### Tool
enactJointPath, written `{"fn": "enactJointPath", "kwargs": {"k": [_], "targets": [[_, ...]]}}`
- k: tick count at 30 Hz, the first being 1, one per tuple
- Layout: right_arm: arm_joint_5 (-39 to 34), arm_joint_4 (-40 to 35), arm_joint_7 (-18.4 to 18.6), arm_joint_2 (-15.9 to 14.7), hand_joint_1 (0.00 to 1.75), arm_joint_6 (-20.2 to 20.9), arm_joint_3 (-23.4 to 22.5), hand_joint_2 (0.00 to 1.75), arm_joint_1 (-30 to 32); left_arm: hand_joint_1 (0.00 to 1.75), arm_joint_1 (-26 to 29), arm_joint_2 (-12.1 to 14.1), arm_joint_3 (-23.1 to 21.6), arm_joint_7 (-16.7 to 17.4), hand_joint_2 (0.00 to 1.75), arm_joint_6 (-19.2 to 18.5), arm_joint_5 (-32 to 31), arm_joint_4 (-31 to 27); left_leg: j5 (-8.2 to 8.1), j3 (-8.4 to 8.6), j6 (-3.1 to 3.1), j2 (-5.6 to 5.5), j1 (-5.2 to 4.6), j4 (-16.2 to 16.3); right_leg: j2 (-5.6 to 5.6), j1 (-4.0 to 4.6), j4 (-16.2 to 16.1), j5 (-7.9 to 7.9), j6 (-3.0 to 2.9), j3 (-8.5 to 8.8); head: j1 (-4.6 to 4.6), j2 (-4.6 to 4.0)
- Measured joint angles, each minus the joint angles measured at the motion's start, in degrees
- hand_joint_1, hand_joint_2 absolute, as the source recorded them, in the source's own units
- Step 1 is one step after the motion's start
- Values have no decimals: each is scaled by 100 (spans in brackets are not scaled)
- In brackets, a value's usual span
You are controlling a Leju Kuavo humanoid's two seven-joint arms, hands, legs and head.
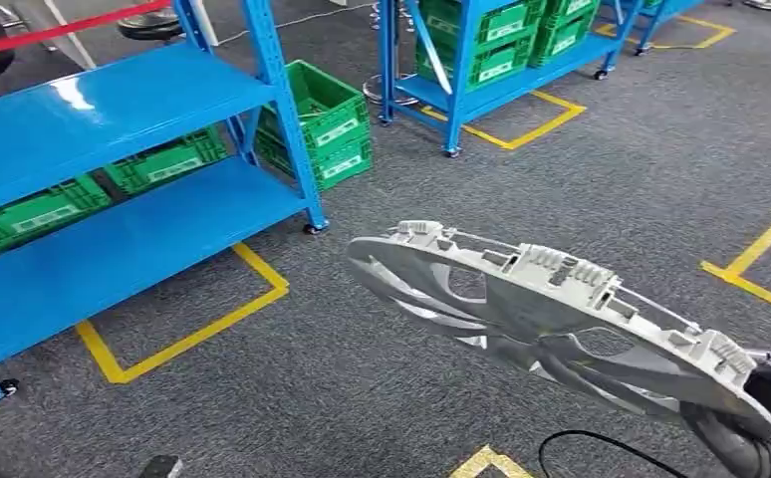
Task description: Take the parts from the cabinet and place them on the table.
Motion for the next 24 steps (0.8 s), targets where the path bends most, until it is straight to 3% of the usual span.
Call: {"fn": "enactJointPath", "kwargs": {"k": [1, 2, 4, 6, 7, 8, 9, 11, 12, 13, 14, 15, 16, 17, 18, 21, 22, 23, 24], "targets": [[-4, -2, -15, 0, 175, -20, 0, 175, -5, 0, -2, 0, 0, -61, 175, 0, 13, 0, 201, 226, -2, -228, 26, -470, 66, -10, 8, 10, 20, -7, -2, 0], [-18, 0, -28, 0, 175, -57, 2, 175, -26, 0, -4, -4, 2, -155, 175, -2, 37, 0, 191, 329, -1, -505, 55, -732, 134, 42, 75, 7, 60, -61, 0, 0], [-66, 0, -48, 0, 175, -144, -15, 175, -22, 0, -21, -4, 2, -435, 175, -33, 166, 0, 145, 303, 37, -412, 49, -751, 251, 9, 63, 58, 128, -149, 4, 0], [-160, 0, -61, 0, 175, -216, -81, 175, 37, 0, -23, -35, 26, -706, 175, -175, 311, 0, 191, 308, 121, -278, 58, -780, 379, -20, 31, 104, 204, -208, 0, 0], [-184, 0, -63, 0, 175, -276, -147, 175, 62, 0, -34, -24, 44, -765, 175, -203, 350, 0, 211, 312, 155, -198, 65, -796, 99, -1, 103, 43, 216, -222, 4, 0], [-186, 2, -61, -2, 175, -364, -238, 175, 51, 0, -26, -26, 55, -747, 175, -181, 352, 0, 211, 309, 203, -134, 53, -796, -232, 19, 366, -171, 250, -344, 75, 0], [-177, 2, -61, 0, 175, -448, -344, 175, 45, 0, -12, -28, 61, -666, 175, -135, 345, 0, 207, 306, 212, -52, 41, -795, -379, 11, 820, -443, 287, -539, 77, 0], [-111, 18, -52, 0, 175, -665, -582, 175, 50, 0, 39, -28, 85, -434, 175, -24, 306, -2, 203, 303, 217, 108, 27, -791, -448, -6, 1711, -840, 312, -918, 77, 0], [-76, 22, -19, 0, 175, -765, -764, 175, 54, 0, 58, -26, 90, -327, 175, 20, 288, 0, 201, 304, 217, 188, 25, -791, -451, -10, 1898, -876, 321, -984, 74, 0], [-44, 24, 35, 0, 175, -846, -982, 175, 55, 0, 62, -28, 94, -264, 175, 48, 280, 0, 198, 306, 217, 263, 25, -790, -454, -13, 1795, -780, 323, -906, 74, 0], [-11, 22, 108, 0, 175, -872, -1279, 175, 51, 0, 58, -33, 98, -221, 175, 76, 280, 0, 190, 311, 215, 330, 25, -790, -474, -14, 1424, -583, 317, -686, 77, 0], [-46, 13, 276, 0, 175, -786, -1592, 175, 34, 0, 52, -44, 105, -201, 175, 85, 278, 0, 177, 330, 206, 390, 26, -790, -552, -13, 862, -351, 307, -359, 76, 0], [-136, -9, 475, 0, 175, -570, -1988, 175, 0, 0, 52, -61, 114, -179, 175, 94, 262, 0, 160, 356, 181, 430, 24, -790, -771, -10, 303, -166, 303, -15, 77, 0], [-235, -20, 659, 0, 175, -293, -2452, 175, -61, 0, 57, -74, 127, -166, 175, 94, 240, 0, 139, 369, 149, 462, -26, -783, -930, 41, 75, -220, 293, 92, 81, 0], [-318, -26, 812, 0, 175, -10, -2902, 175, -116, 0, 61, -94, 135, -155, 175, 94, 227, 0, 126, 366, 122, 482, -37, -765, -849, 25, 59, -167, 219, 113, 66, 0], [-361, -46, 1028, 15, 175, 479, -3942, 175, -309, 0, 61, -148, 142, -157, 175, 46, 219, 0, 129, 384, 49, 663, -35, -792, -656, 38, 75, -145, 123, 28, 72, 0], [-376, -63, 1146, 20, 175, 525, -4189, 175, -380, 0, 57, -166, 144, -203, 175, -35, 212, 0, 62, 378, 7, 605, -18, -769, -589, -5, 37, -112, 75, 47, 63, 0], [-446, -66, 1303, 22, 175, 568, -4442, 175, -469, 0, 51, -186, 144, -282, 175, -125, 205, 0, -79, 315, -5, 364, -15, -608, -535, -8, 33, -106, 60, 43, 46, 0], [-518, -61, 1447, 22, 175, 603, -4718, 175, -568, 0, 45, -217, 144, -341, 175, -177, 199, 0, -313, 140, -8, 199, -15, -224, -484, -14, 33, -101, 43, 30, 33, 0]]}}
